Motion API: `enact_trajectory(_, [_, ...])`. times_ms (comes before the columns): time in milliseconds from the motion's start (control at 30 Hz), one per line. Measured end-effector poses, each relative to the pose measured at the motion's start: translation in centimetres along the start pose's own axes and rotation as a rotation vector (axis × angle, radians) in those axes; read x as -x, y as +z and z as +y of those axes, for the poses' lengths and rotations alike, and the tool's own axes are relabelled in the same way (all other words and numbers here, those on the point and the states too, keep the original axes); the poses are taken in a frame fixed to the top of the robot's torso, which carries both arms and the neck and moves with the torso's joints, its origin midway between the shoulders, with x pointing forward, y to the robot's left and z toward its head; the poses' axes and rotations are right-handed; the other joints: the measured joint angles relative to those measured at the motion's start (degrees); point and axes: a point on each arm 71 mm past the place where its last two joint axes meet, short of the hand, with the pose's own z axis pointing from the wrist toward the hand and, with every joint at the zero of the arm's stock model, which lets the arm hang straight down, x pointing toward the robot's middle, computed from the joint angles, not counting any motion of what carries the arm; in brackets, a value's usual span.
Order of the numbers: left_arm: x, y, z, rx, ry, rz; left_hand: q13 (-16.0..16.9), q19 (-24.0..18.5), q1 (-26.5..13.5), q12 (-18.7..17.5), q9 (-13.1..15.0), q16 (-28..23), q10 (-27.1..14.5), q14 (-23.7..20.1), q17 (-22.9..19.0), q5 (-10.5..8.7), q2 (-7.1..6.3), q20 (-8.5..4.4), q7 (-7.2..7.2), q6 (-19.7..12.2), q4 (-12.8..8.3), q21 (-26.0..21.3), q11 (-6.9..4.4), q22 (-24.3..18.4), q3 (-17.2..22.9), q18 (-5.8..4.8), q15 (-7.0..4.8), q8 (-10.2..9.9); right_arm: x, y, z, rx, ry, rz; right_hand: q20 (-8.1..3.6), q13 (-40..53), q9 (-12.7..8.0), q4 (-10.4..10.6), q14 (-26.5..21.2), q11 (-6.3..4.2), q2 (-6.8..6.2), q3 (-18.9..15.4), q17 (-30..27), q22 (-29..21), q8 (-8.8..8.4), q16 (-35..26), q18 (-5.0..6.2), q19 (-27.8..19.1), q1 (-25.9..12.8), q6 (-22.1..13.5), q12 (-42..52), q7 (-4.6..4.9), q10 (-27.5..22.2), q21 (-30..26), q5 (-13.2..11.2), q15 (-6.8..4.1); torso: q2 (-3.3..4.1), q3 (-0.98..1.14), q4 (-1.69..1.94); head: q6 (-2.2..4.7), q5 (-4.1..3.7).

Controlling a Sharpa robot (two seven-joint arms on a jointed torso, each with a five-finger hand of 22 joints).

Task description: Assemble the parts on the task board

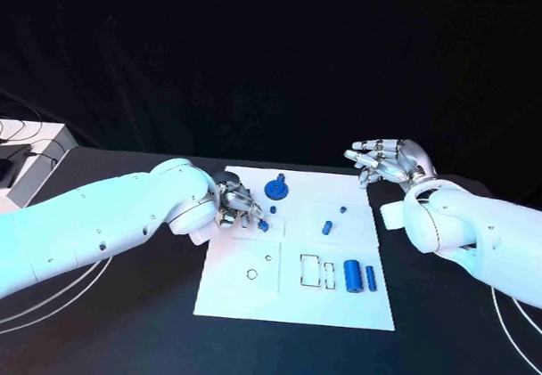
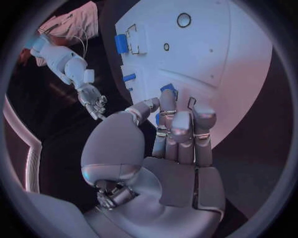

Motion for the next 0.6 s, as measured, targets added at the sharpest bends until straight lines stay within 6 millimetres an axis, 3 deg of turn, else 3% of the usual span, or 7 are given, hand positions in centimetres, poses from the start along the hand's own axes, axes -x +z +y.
enact_trajectory(433, [0.27, -0.19, 0.41, 0.009, -0.005, 0.028, -0.45, -0.22, -0.3, 0.0, -0.52, 0.0, 0.39, -0.03, 0.5, 0.01, -0.3, -0.2, 0.2, 0.2, -0.01, 0.0, -0.19, 0.06, 0.01, -0.03, 0.03, 0.08, 0.06, -0.05, -0.06, -0.003, 0.0, 0.001, 0.0, 0.0, 0.0, 0.0, 0.0, 0.0, 0.31, 0.0, 0.0, 0.0, 0.0, 0.0, -0.03, 0.0, -0.31, -0.08, 0.0, -0.08, 0.0, 0.0, 0.0, 0.0, 0.08, -0.01, 0.0, 0.13, 0.07])
enact_trajectory(600, [0.35, -0.4, 0.55, 0.004, -0.005, 0.031, -0.61, -1.04, 0.33, 0.0, -2.04, -1.34, -0.17, -0.04, -1.09, -0.01, -0.45, -0.42, 0.08, 0.08, -1.87, -1.23, -0.05, -1.02, -3.27, -0.4, 0.04, -0.88, 0.08, -0.08, -0.06, -0.003, -0.001, 0.001, 0.0, 0.0, 0.0, 0.0, 0.0, 0.0, 0.31, 0.0, -0.02, 0.0, 0.0, 0.0, -0.04, 0.0, -0.31, -0.08, 0.0, -0.09, 0.0, 0.0, 0.0, 0.0, 0.08, -0.01, -0.01, 0.19, 0.11])
